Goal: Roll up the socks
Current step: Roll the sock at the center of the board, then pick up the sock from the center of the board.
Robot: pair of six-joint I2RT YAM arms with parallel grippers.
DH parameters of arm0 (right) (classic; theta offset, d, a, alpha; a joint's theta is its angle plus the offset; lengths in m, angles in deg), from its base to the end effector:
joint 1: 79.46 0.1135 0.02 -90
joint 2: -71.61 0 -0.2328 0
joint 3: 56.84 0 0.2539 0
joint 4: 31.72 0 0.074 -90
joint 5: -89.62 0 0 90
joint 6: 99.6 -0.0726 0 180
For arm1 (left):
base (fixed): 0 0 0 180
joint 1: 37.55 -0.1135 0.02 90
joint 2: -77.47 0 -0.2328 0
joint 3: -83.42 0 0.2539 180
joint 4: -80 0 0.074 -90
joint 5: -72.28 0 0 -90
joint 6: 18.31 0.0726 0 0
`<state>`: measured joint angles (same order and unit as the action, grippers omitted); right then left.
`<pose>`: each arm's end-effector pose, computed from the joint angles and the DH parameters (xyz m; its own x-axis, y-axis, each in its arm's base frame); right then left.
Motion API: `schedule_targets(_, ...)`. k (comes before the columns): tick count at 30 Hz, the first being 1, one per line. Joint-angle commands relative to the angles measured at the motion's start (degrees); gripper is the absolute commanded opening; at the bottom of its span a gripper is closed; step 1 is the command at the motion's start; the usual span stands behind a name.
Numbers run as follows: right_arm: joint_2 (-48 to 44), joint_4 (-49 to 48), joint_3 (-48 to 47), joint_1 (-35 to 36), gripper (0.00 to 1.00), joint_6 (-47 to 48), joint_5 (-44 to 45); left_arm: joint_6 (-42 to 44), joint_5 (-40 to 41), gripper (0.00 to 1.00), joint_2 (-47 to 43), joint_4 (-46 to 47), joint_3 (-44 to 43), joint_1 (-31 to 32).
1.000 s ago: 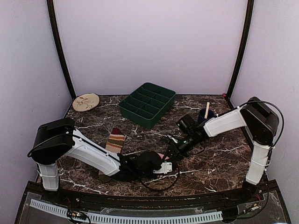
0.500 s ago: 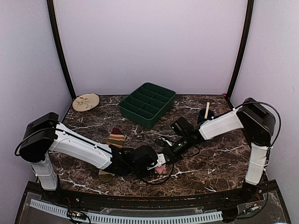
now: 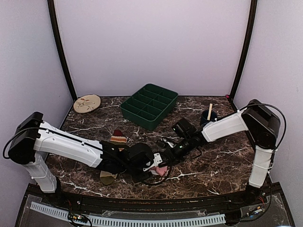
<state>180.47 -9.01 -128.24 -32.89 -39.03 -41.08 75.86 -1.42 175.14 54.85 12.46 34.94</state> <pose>0.2138 0.2947 0.0674 -0.8995 -0.4084 -0.1553 -0.3807 0.5583 0.7371 0.1297 -0.3435 0.1171 -0.1732 0.7811 -0.5999 0.8781 0.3983 0.2651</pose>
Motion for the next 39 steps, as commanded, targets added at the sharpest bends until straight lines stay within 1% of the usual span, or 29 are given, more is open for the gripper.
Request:
schedule_targets(1,-0.93,0.73,1.17,-0.39,0.0,0.37,10.1,-4.01,-4.4,0.52,-3.84,-7.35,-0.69,-0.75)
schedule_targets(5,-2.52,-0.39,1.79,-0.04,0.0,0.85,11.87,-6.94,-5.25,0.52,-6.56,-8.19,-1.11,-1.3)
schedule_targets(8,-3.31,-0.74,2.1,0.7,0.0,1.65,13.31,-9.66,-6.42,0.52,-7.59,-7.24,-1.84,-2.87)
schedule_targets(11,-3.75,-0.82,2.3,1.99,0.0,2.57,15.26,-13.7,-10.43,0.51,-6.47,-6.32,-3.63,-5.96)
schedule_targets(13,-4.08,-0.97,2.51,2.8,0.0,3.11,16.68,-17.14,-13.23,0.49,-5.41,-6.09,-4.8,-8.38)
schedule_targets(17,-5.13,-1.64,3.23,4.58,0.0,3.66,19.56,-23.7,-21.34,0.45,-3.61,-4.04,-5.19,-12.8)
schedule_targets(21,-6.25,-0.48,3.07,6.81,0.0,5.0,23.8,-26.22,-27.9,0.43,-1.46,-2.5,-5.27,-15.44)
schedule_targets(24,-7.4,0.16,3.22,8.0,0.0,5.73,26.82,-26.74,-29.69,0.42,-0.31,-2.36,-5.45,-16.06)
schedule_targets(28,-10.06,1.34,2.95,8.58,0.0,6.47,30.16,-29.85,-32.29,0.36,-1.08,-0.69,-4.51,-18.94)
schedule_targets(31,-12.15,3.49,1.29,8.64,0.0,7.86,32.9,-32.74,-33.51,0.3,-3.71,1.77,-3.34,-22.32)
schedule_targets(34,-13.48,6.67,-1.35,8.63,0.0,9.86,35.88,-34.49,-34.43,0.25,-5.35,2.23,-3.85,-26.29)
schedule_targets(39,-14.33,11.04,-7.22,8.63,0.0,12.46,40.8,-36.14,-33.87,0.24,-5.17,1.93,-7.38,-32.85)
